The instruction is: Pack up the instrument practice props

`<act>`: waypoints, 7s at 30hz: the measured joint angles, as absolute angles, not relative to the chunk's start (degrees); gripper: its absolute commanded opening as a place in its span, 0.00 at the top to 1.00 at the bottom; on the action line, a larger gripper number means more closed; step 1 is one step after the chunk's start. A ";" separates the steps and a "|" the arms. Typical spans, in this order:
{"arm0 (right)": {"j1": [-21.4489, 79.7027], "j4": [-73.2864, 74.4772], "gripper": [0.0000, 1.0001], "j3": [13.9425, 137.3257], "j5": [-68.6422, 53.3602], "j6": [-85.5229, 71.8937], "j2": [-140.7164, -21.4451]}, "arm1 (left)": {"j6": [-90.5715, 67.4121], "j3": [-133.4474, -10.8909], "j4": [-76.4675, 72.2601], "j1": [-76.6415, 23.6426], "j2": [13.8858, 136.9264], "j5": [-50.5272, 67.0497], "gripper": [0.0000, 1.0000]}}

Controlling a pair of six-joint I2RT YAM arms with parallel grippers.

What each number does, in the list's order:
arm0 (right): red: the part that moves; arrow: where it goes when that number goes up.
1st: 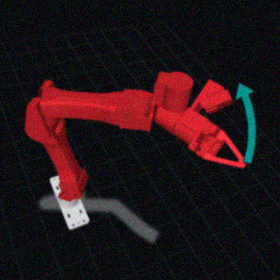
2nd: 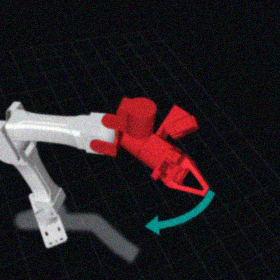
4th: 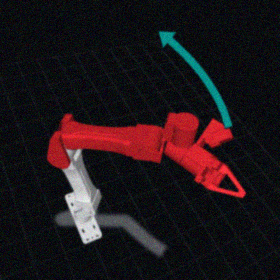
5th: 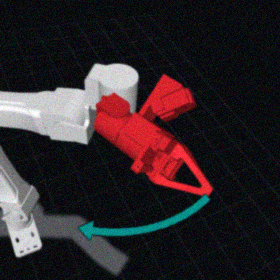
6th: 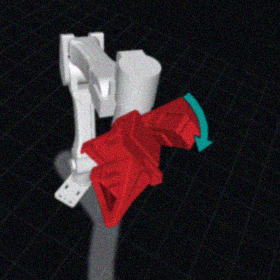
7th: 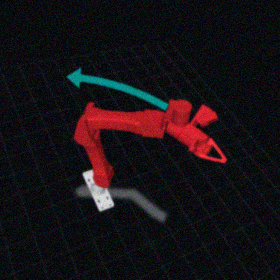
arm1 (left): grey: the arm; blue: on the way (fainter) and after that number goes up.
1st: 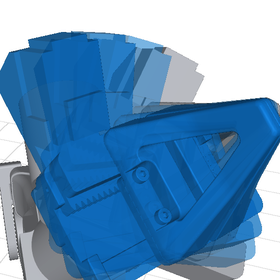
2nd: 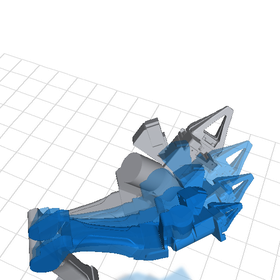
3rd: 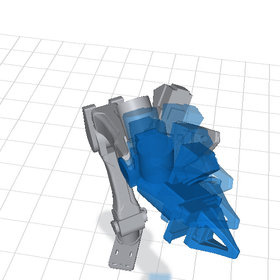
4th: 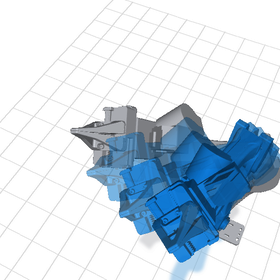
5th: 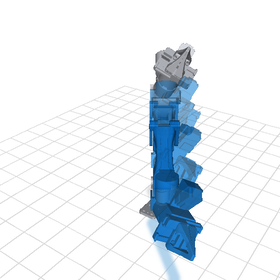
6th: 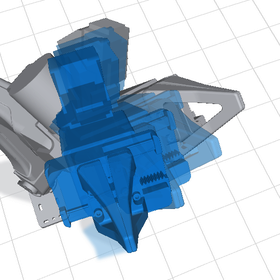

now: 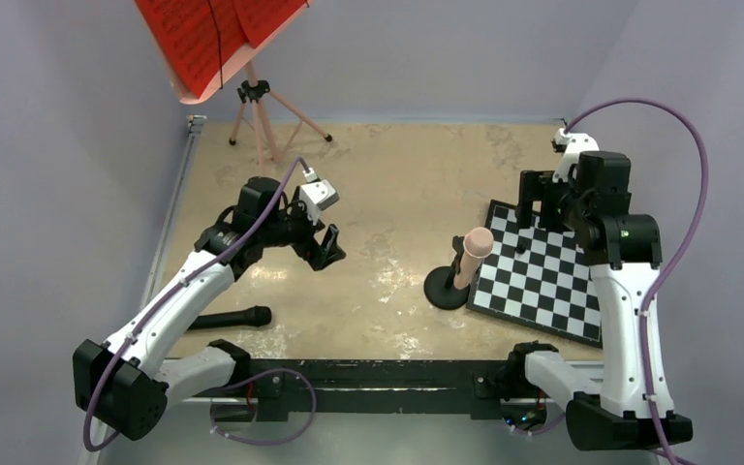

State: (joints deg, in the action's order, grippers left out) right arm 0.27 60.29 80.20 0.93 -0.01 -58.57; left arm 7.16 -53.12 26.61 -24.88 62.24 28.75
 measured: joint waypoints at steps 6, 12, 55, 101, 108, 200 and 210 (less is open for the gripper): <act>0.27 66.67 0.01 88.99 0.40 -0.54 -58.98 | 8.58 -53.12 24.67 -28.49 64.18 30.87 0.07; 0.25 73.76 0.01 100.12 -12.84 0.16 -54.96 | 10.44 -53.12 23.33 -32.45 66.59 32.88 0.09; 16.19 53.84 0.08 72.62 -20.82 7.51 -45.39 | 11.57 -53.12 18.52 -35.77 70.08 33.08 0.11; 27.33 65.36 1.00 80.71 -43.24 33.89 -57.01 | 16.34 -47.62 22.48 -35.77 64.97 32.99 0.12; 31.31 70.19 1.00 83.59 -46.30 45.21 -60.27 | 18.02 -45.69 22.41 -35.77 62.30 33.45 0.12; 30.68 38.57 0.01 79.29 -39.86 21.65 -56.88 | 39.92 -72.93 28.91 -32.75 82.13 47.27 0.13; 30.68 39.86 0.01 76.27 -35.44 20.14 -56.42 | 49.04 -77.43 39.94 -33.47 85.23 51.64 0.26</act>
State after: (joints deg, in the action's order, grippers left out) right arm 30.68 39.86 76.27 -35.44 20.14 -56.42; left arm 49.04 -77.43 39.94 -33.47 85.23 51.64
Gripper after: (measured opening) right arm 0.987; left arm 0.763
